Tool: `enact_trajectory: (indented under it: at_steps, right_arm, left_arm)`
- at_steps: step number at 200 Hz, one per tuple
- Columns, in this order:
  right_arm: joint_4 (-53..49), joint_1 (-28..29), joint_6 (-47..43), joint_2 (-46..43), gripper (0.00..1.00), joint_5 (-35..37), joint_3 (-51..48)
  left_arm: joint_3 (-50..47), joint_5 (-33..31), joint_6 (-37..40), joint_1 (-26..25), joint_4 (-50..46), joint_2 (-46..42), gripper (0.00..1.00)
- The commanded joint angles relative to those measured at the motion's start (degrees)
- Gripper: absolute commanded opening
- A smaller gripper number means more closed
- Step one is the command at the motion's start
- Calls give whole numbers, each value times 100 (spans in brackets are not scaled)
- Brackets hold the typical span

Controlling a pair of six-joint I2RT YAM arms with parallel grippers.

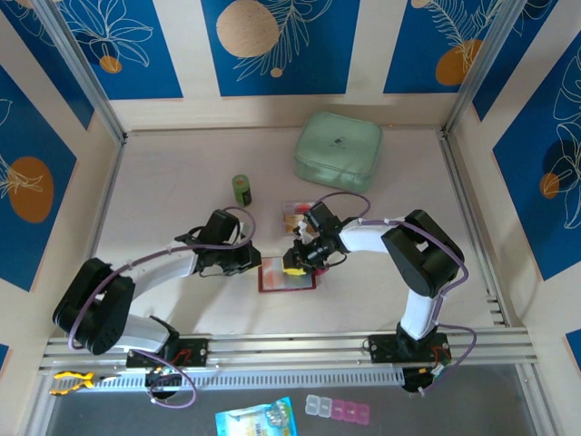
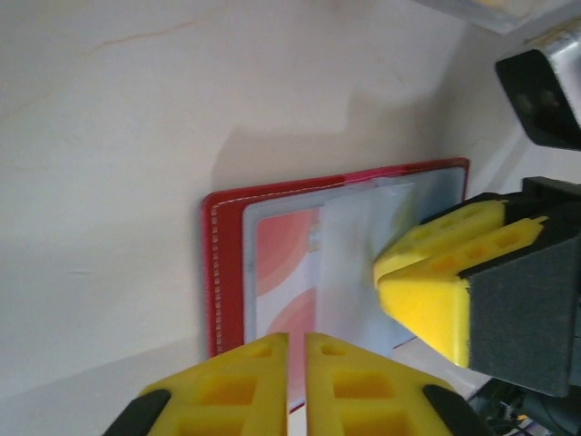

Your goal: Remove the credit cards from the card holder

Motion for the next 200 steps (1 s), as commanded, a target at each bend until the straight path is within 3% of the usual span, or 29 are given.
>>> enact_trajectory:
  at_steps: [1, 133, 200]
  right_arm:
    - [127, -137, -44, -12, 25, -159, -259]
    - [342, -272, 2, 56, 24, -262, -517]
    - [424, -258, 68, -2, 24, -338, -532]
  left_arm:
    - [-59, 360, -296, -124, 561, 126, 16]
    - [32, 284, -515, -478, 871, 954, 27]
    - [-17, 491, -710, -545, 1356, 1054, 18]
